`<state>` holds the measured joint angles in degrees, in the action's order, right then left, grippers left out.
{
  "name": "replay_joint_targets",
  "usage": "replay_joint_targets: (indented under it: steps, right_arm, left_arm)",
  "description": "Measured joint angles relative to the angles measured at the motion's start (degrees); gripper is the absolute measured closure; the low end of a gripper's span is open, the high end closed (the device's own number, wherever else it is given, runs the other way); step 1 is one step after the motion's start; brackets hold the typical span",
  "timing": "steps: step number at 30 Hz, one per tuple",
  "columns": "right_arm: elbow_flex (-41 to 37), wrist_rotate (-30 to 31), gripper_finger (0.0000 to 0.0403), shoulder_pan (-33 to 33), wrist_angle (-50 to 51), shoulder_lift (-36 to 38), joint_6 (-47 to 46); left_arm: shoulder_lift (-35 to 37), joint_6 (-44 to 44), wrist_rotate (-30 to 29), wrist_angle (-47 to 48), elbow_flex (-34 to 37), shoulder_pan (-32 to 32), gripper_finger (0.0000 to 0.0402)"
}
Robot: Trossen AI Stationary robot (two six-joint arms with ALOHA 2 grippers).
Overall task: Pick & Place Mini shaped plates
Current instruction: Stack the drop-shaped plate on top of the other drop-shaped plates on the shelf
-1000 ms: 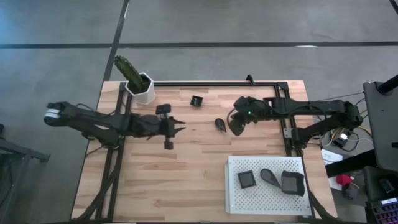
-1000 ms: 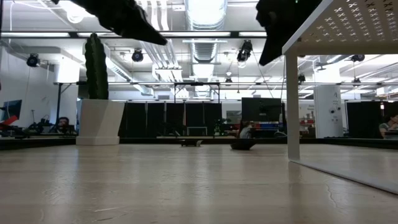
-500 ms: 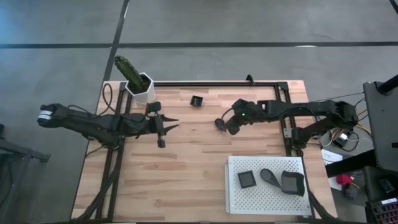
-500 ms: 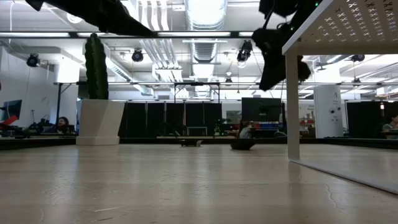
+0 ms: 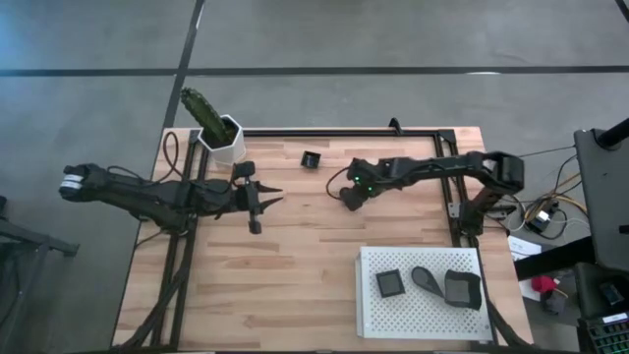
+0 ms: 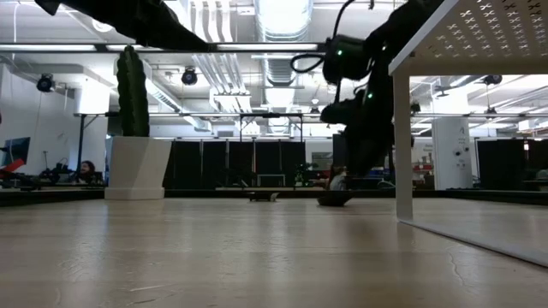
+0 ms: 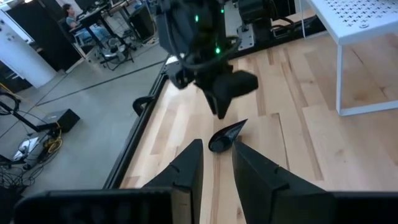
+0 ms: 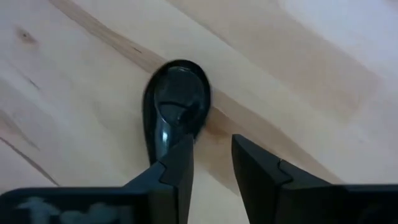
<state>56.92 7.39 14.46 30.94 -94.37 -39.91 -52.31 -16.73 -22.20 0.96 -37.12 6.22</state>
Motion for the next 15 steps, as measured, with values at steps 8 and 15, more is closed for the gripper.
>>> replay_joint_targets:
  steps: [8, 15]
  right_arm:
    - [0.02, -1.26, 0.0313, 1.03, -3.60, -4.99, 0.42]
    - [0.05, -1.44, 0.0321, 1.26, -7.89, -6.40, 0.42]
  left_arm:
    - [-0.02, 0.00, 0.00, 0.03, 0.00, 0.00, 0.0319]
    - [-0.02, 0.00, 0.01, 0.01, 0.00, 0.00, 0.0319]
